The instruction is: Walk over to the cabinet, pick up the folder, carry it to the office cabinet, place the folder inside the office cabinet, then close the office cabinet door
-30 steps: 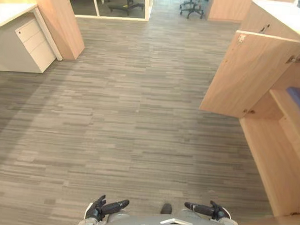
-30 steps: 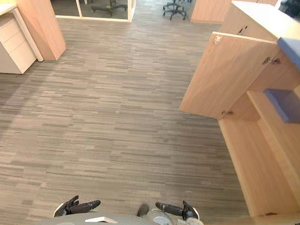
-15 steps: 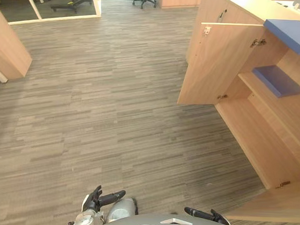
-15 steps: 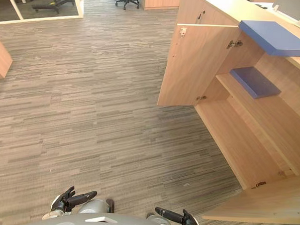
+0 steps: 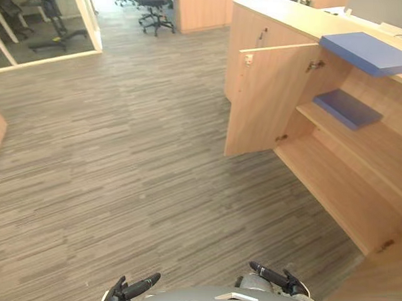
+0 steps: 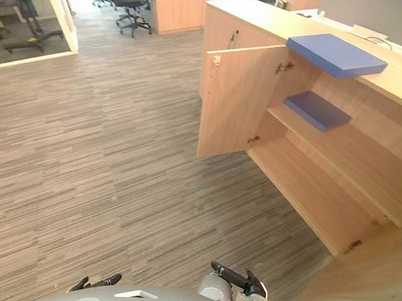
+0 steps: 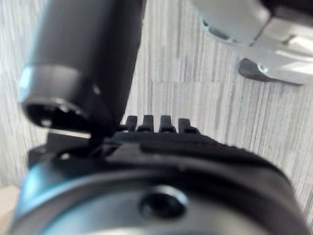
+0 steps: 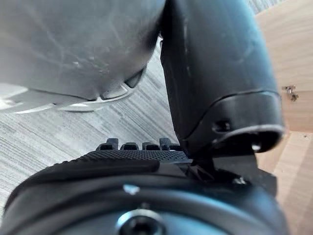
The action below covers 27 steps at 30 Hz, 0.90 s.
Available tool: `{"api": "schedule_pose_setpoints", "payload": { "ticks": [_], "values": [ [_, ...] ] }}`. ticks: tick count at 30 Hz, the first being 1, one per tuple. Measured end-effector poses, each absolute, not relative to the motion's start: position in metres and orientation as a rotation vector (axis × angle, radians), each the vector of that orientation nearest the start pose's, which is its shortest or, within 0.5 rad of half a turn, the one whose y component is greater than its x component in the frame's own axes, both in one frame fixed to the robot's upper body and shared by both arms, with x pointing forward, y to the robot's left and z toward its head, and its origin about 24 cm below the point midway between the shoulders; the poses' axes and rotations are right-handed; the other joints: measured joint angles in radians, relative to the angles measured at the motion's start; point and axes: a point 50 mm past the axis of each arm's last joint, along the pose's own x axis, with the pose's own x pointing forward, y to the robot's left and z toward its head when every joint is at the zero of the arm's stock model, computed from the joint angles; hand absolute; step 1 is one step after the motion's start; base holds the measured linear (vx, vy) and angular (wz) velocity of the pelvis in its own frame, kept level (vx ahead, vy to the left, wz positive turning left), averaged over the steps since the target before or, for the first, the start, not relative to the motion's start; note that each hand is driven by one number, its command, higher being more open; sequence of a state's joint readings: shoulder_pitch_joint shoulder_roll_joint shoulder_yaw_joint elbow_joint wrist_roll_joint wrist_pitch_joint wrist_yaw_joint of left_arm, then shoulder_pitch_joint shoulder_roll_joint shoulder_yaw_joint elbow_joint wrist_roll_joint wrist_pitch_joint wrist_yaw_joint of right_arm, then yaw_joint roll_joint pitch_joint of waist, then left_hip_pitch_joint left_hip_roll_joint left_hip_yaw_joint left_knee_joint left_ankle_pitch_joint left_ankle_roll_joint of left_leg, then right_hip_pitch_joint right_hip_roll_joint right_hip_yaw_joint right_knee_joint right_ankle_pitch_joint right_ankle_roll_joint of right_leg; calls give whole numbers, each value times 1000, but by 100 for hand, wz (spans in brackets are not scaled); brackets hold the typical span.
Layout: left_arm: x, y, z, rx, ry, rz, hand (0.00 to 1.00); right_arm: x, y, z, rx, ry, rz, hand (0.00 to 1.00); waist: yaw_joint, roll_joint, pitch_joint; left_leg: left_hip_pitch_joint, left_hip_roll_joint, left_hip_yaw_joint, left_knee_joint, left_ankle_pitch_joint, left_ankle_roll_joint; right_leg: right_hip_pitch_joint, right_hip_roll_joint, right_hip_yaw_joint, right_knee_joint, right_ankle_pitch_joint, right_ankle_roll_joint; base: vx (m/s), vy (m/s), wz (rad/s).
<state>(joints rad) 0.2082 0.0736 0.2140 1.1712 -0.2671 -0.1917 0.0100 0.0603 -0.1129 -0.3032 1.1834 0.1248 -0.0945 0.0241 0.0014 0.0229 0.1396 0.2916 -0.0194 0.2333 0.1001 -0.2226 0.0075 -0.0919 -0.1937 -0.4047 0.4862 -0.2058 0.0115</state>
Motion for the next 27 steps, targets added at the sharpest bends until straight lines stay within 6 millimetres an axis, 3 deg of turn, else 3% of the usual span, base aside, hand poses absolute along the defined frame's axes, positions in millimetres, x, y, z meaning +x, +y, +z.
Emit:
{"api": "schedule_pose_setpoints", "payload": {
  "ticks": [1, 8, 12, 13, 14, 15, 16, 17, 18, 19, 23, 26, 27],
  "values": [
    [26, 206, -170, -247, 1135, 489, 100, 79, -229, -162, 168, 1089, -416, 100, -3, 20, 2, -4, 31, 16, -1, -9, -13, 7, 44, 2, -51, 18, -1, 127, -132, -61],
    [37, 205, -169, -239, 1111, 463, 100, 74, -227, -164, 147, 1111, -394, 100, -10, 30, 4, -7, 85, 50, -15, -12, -42, 33, 141, 15, -190, 58, -25, 37, -78, -28],
    [37, 205, -169, -239, 1107, 464, 100, 70, -225, -165, 148, 1135, -388, 100, -8, 14, -8, -38, 110, 53, 31, -15, -64, 77, 175, -2, -310, 89, -27, -5, -3, 1],
    [37, 208, -169, -233, 1105, 466, 100, 66, -223, -166, 148, 1150, -382, 100, -4, 2, -19, -83, 127, 55, 120, -37, -98, 83, 181, -7, -336, 88, -28, 22, -40, -10],
    [37, 209, -168, -229, 1105, 469, 100, 64, -222, -167, 144, 1161, -374, 100, -3, -2, -21, -113, 140, 55, 184, -47, -114, 90, 185, -10, -350, 88, -28, 61, -62, -29],
    [34, 211, -168, -229, 1109, 481, 100, 63, -220, -168, 138, 1168, -359, 100, -2, -8, -23, -180, 179, 55, 364, -59, -125, 122, 200, -9, -391, 89, -29, 90, -89, -45],
    [36, 213, -167, -246, 1084, 508, 100, 61, -222, -168, 134, 1173, -361, 100, 6, 3, -20, -246, 238, 54, 568, -54, -117, 165, 230, -1, -422, 90, -33, 95, -86, -50],
    [39, 214, -166, -244, 1068, 507, 100, 59, -225, -167, 129, 1175, -368, 100, 12, 20, -17, -275, 272, 51, 663, -43, -103, 185, 249, 3, -432, 97, -43, 123, -57, -63],
    [41, 214, -165, -240, 1059, 498, 100, 55, -228, -167, 125, 1183, -380, 100, 25, 22, -12, -320, 322, 41, 830, 2, -84, 223, 278, 40, -436, 105, -68, 150, 12, -76],
    [41, 212, -166, -245, 1061, 496, 100, 54, -228, -167, 132, 1186, -389, 100, 31, 40, -18, -346, 336, 13, 906, -4, -68, 248, 287, 74, -437, 96, -79, 170, 37, -82],
    [54, 211, -163, -258, 1013, 475, 100, 57, -226, -168, 145, 1188, -393, 100, 50, 18, -15, -464, 299, -36, 816, -78, -64, 264, 250, 186, -442, 93, -86, 217, 121, -98],
    [58, 214, -161, -252, 987, 466, 100, 53, -223, -169, 157, 1208, -400, 100, 51, -1, -6, -506, 196, -153, 490, -64, -94, 290, 173, 243, -446, 68, -39, 274, 242, -54],
    [58, 214, -161, -251, 988, 469, 100, 54, -224, -169, 155, 1203, -398, 100, 50, 2, -6, -514, 162, -218, 327, -19, -99, 298, 151, 255, -452, 56, -17, 288, 302, -33]
  ]
}}
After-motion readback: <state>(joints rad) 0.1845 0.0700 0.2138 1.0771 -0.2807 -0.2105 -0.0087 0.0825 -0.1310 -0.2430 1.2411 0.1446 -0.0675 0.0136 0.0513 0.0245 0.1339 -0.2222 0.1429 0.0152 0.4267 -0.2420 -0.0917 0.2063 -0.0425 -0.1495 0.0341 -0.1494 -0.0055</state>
